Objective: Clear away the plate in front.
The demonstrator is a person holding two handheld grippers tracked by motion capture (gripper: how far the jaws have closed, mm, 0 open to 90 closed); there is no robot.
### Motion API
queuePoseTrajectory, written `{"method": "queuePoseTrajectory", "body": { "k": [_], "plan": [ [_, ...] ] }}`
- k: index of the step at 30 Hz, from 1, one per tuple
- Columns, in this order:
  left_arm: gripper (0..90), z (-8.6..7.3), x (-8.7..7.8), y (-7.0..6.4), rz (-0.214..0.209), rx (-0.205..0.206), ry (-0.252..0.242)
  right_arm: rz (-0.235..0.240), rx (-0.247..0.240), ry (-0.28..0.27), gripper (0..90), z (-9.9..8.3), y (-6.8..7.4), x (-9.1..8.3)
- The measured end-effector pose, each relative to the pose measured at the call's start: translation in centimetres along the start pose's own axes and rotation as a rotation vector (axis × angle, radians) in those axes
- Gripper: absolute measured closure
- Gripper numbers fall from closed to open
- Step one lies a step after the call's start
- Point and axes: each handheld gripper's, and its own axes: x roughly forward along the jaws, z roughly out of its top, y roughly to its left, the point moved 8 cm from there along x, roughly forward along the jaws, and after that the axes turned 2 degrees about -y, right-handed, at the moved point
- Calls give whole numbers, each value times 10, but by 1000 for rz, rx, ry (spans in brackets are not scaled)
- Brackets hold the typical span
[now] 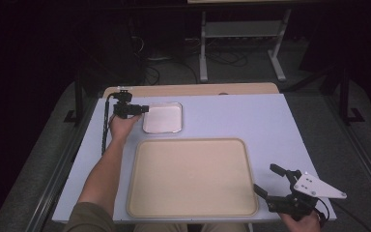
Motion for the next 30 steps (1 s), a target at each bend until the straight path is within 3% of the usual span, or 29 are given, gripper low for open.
{"method": "queuePoseTrajectory", "body": {
  "k": [5,9,14,20,24,30],
  "plan": [
    [585,-10,8,4,24,-34,64,1,-1,0,132,0,0,-1],
    [639,-17,12,7,19,-67,107,2,2,0,133,0,0,-1],
    [665,-19,16,7,16,-81,125,4,1,0,133,0,0,-1],
    [707,-26,22,6,6,-89,161,5,2,0,134,0,0,-1],
    [747,-28,25,5,55,-64,176,7,5,-2,134,0,0,-1],
    [799,-31,27,7,64,-71,192,8,6,-3,134,0,0,-1]
  ]
}}
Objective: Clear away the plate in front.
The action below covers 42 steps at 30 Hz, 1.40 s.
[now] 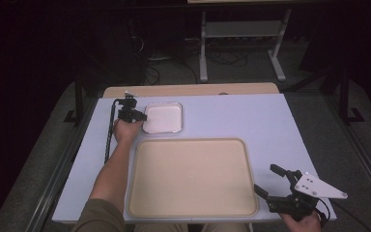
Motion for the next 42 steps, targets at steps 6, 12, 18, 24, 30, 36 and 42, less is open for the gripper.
{"method": "queuePoseTrajectory", "body": {
  "k": [6,12,18,24,30,36,42],
  "plan": [
    [791,-2,3,-1,-15,3,5,-2,-3,1,136,0,0,0],
    [825,-1,4,1,-15,-45,-8,-3,-1,-2,135,0,0,0],
    [866,-3,5,2,-42,-172,-54,-2,8,-10,134,1,0,-1],
    [886,-5,5,2,-100,-261,-71,-3,6,-11,132,1,0,-2],
    [887,-6,5,4,-118,-298,-75,-3,9,-14,132,1,-1,-2],
    [888,-6,5,5,-109,-310,-85,-4,15,-19,131,1,-1,-3],
    [888,-5,1,9,-94,-345,-100,-5,11,-24,132,2,-1,-4]
  ]
}}
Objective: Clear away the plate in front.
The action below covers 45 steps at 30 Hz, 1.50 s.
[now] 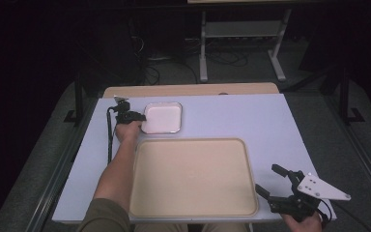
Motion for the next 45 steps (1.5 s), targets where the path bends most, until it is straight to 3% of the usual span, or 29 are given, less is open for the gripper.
{"method": "queuePoseTrajectory", "body": {
  "k": [9,16,45],
  "plan": [
    [888,7,-12,-5,-5,-16,-48,-1,0,0,132,0,0,0],
    [888,13,-27,-10,-40,-23,-82,-3,-5,0,132,0,1,1],
    [888,9,-71,-45,-84,11,-128,8,-14,-26,131,3,2,-2]
  ]
}}
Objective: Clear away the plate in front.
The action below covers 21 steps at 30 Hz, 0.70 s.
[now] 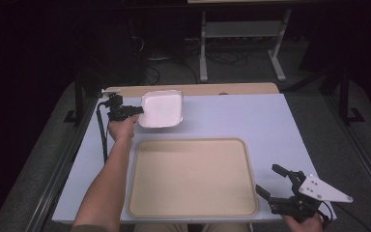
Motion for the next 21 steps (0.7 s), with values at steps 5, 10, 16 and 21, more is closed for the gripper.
{"method": "queuePoseTrajectory", "body": {
  "k": [5,10,16,21],
  "plan": [
    [889,-5,-7,-4,-3,-9,-2,-2,-1,1,132,0,1,0],
    [889,-10,-14,-4,11,-6,-14,-6,9,-3,131,0,-2,0],
    [889,-16,-19,-9,3,-1,-15,-12,4,2,131,0,-2,1],
    [888,-23,-24,-13,-5,13,-19,-14,-8,9,131,-1,-1,1]
  ]
}}
